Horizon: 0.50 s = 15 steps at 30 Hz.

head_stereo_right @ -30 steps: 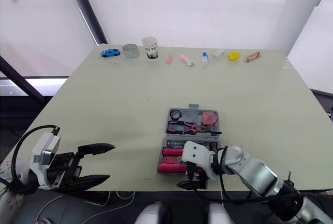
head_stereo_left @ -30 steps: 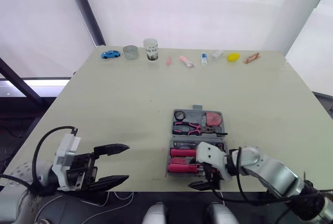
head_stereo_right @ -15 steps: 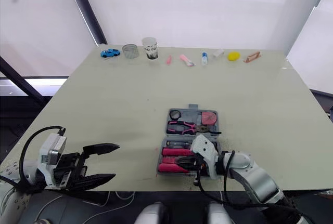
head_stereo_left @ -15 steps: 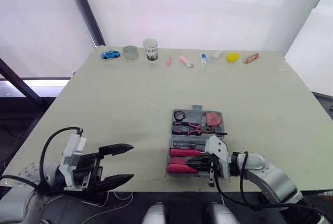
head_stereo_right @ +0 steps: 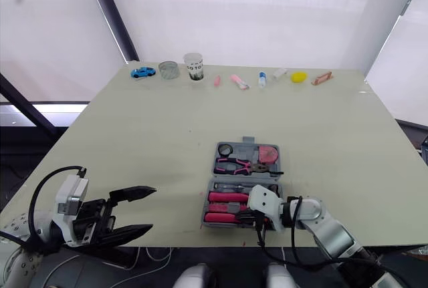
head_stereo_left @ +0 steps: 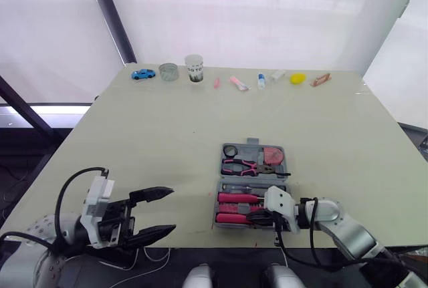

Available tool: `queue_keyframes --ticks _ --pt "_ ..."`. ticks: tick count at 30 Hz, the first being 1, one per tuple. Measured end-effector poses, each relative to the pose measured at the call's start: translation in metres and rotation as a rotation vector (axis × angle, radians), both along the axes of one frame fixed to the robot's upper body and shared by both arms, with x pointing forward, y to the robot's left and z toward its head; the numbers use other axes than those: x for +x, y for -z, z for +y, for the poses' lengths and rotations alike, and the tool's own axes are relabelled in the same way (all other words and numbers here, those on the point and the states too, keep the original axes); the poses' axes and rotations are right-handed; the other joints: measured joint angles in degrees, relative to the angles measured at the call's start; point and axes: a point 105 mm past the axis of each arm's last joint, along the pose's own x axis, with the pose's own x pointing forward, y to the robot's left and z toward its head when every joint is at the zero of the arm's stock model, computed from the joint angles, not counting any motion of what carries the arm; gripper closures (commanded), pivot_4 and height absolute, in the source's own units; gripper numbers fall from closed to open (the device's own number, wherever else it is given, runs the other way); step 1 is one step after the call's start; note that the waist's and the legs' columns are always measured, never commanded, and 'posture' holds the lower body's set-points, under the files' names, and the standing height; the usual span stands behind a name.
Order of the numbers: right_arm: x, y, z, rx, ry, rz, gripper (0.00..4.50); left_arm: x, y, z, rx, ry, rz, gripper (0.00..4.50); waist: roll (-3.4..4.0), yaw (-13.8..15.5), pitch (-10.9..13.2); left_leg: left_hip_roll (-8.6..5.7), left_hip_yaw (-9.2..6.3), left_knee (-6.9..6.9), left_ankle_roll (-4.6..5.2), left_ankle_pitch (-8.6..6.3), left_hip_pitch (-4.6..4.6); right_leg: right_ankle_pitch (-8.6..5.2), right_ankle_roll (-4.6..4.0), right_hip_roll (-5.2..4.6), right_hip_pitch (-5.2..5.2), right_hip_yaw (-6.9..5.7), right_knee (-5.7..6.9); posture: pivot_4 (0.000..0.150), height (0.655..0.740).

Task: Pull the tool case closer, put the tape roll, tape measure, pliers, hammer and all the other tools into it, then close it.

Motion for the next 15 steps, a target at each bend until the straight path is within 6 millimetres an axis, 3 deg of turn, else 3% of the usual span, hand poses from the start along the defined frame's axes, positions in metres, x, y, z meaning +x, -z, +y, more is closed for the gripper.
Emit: queue_keyframes --ticks 3,5,7,9,12,13,15 --pt "-0.005 -0.009 -0.003 0.127 0.056 0.053 4.46 0.01 0.004 0.002 -0.033 -0.118 0.0 0.0 0.08 0.0 0.1 -0.01 0.03 -0.04 0.0 0.0 -0.06 0.01 0.01 -0.02 -0.05 0.11 0.02 0.15 0.74" --pt "-0.002 -0.028 -0.007 0.212 0.09 0.036 4.46 0.018 0.006 0.004 -0.051 -0.192 -0.001 0.0 0.13 -0.15 0.13 -0.01 0.04 -0.05 0.0 0.0 -0.05 0.01 0.02 -0.01 -0.06 0.13 0.05 0.15 0.74" --pt "0.003 -0.053 -0.029 0.305 0.175 -0.001 4.46 0.028 0.012 0.015 -0.081 -0.334 0.01 0.0 0.12 -0.02 0.12 -0.04 0.04 -0.08 0.0 0.0 -0.04 0.01 0.02 0.0 -0.06 0.12 0.03 0.15 0.74" --pt "0.002 -0.054 -0.05 0.299 0.249 -0.007 4.46 0.031 0.016 0.022 -0.098 -0.416 0.024 0.0 0.09 0.1 0.11 -0.04 0.03 -0.14 0.0 0.0 -0.05 0.01 0.02 -0.01 -0.05 0.1 -0.03 0.15 0.74" --pt "-0.005 -0.044 -0.08 0.262 0.348 0.019 3.74 0.029 0.024 0.029 -0.112 -0.488 0.054 0.0 0.11 0.19 0.12 -0.06 0.06 -0.19 0.0 0.0 -0.06 0.0 0.02 -0.03 -0.06 0.12 -0.09 0.15 0.74" --pt "-0.012 -0.036 -0.107 0.21 0.416 0.029 3.29 0.024 0.029 0.034 -0.108 -0.52 0.071 0.0 0.12 0.17 0.13 -0.06 0.08 -0.2 0.0 0.0 -0.06 0.0 0.02 -0.04 -0.06 0.14 -0.12 0.15 0.74" --pt "-0.014 -0.029 -0.134 0.161 0.496 0.035 2.27 0.019 0.038 0.039 -0.101 -0.554 0.105 0.0 0.1 -0.08 0.13 -0.06 0.11 -0.2 0.0 0.0 -0.03 0.0 0.02 -0.03 -0.07 0.18 -0.12 0.15 0.74"
